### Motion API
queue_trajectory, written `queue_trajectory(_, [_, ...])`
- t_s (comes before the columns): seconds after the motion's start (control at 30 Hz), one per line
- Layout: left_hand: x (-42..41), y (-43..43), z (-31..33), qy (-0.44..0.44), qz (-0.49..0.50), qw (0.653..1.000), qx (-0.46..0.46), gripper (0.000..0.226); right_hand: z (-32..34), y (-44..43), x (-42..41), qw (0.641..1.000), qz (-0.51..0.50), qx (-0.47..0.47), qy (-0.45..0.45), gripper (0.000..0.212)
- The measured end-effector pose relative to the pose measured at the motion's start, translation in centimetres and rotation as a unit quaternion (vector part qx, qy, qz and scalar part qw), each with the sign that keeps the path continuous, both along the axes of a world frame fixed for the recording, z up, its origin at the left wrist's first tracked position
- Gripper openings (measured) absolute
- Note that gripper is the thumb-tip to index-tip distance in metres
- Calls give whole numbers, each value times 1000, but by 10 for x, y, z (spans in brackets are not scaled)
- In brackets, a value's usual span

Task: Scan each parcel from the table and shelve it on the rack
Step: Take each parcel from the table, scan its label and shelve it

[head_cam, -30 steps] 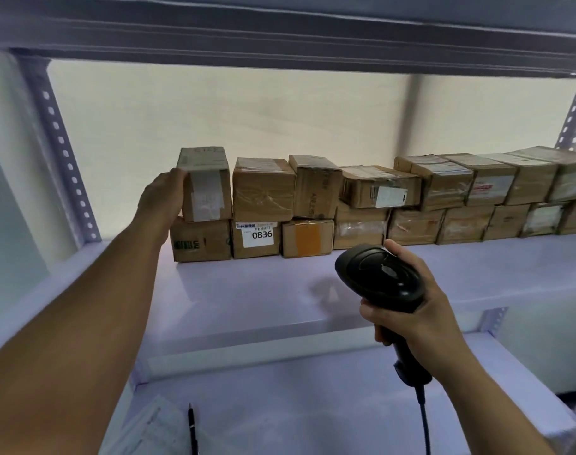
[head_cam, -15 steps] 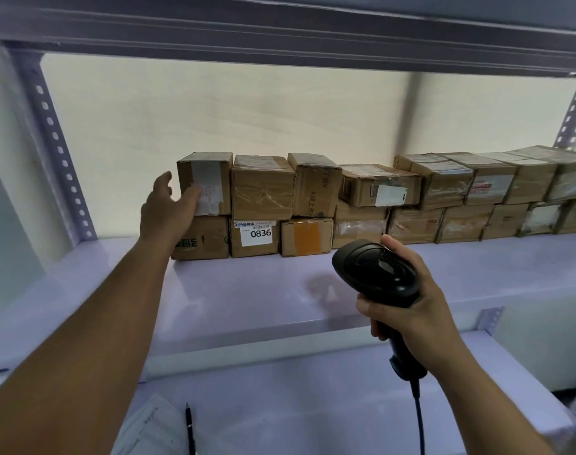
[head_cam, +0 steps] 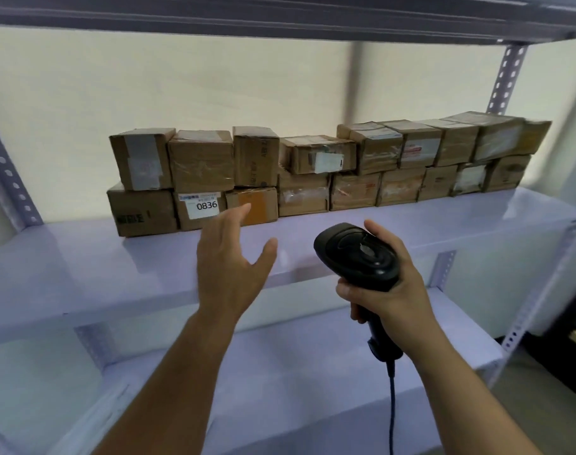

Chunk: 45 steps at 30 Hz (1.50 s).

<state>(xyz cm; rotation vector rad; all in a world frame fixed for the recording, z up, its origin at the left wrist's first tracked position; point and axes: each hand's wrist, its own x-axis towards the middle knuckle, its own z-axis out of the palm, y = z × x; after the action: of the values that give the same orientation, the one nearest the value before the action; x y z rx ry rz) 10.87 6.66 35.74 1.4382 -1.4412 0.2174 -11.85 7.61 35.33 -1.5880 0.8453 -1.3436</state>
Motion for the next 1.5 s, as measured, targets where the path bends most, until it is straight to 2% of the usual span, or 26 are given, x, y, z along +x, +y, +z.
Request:
queue_trajectory(0.3, [-139,11,-49,-24,-82,990,113,64,-29,49,-113,995,-81,49,-23,87])
queue_trajectory(0.47, [-222,14,-64,-61,-143,978,139,68,-35,77,-188,988,-134,58,-41,86])
queue_trajectory(0.77, [-380,38,-71,-104,-236,958,125,70,-45,136,-324,973,-221,40,-46,87])
queue_trajectory(0.93, [-463,65,-74,-80,-292,944,129,74,-53,175,-394,964,-264,16,-25,86])
queue_trajectory(1.17, [-560,95,-80,-101,-383,910,121,73,-56,234,-468,934,-356,4,-14,87])
queue_trajectory(1.5, [-691,127,-97,-128,-510,837,153,70,-70,302,-554,859,-509,50,-21,85])
